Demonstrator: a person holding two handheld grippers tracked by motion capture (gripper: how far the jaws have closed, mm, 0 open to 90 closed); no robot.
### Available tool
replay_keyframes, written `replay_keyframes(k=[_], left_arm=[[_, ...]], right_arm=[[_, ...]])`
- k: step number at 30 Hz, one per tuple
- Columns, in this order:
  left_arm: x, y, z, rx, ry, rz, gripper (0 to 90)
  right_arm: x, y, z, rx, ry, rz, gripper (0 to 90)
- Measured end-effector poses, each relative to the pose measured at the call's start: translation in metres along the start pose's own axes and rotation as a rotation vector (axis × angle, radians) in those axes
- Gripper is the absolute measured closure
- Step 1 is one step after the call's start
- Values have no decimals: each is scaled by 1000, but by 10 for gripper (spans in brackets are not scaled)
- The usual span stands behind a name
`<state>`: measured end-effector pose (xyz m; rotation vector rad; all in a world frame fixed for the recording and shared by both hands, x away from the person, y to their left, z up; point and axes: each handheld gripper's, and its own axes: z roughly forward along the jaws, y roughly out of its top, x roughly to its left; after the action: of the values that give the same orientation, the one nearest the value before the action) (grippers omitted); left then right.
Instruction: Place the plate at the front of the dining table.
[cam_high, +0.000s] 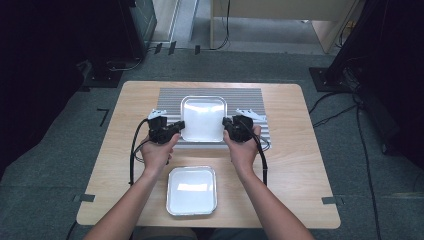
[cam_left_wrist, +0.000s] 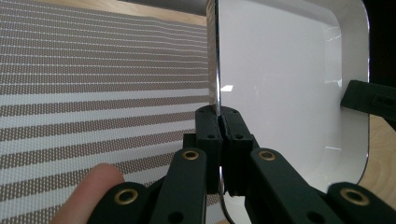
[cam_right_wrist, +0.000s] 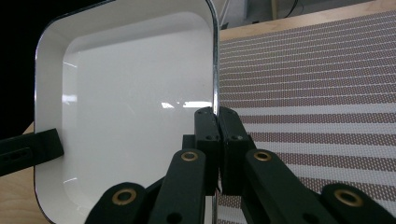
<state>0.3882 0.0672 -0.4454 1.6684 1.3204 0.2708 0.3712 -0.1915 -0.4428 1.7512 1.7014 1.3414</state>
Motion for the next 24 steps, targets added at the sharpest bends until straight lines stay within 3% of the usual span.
replay_keyframes(k=[10,18,24], left_arm=[[9,10,25,45,19,-17,885],[18,22,56,124,53,-46,897],[27,22,72,172,55,-79,897]], right_arm=[[-9,14,26,39,-19,-11,893],[-19,17,49,69,-44,0,893],[-25,16,64,94,-56,-1,892]])
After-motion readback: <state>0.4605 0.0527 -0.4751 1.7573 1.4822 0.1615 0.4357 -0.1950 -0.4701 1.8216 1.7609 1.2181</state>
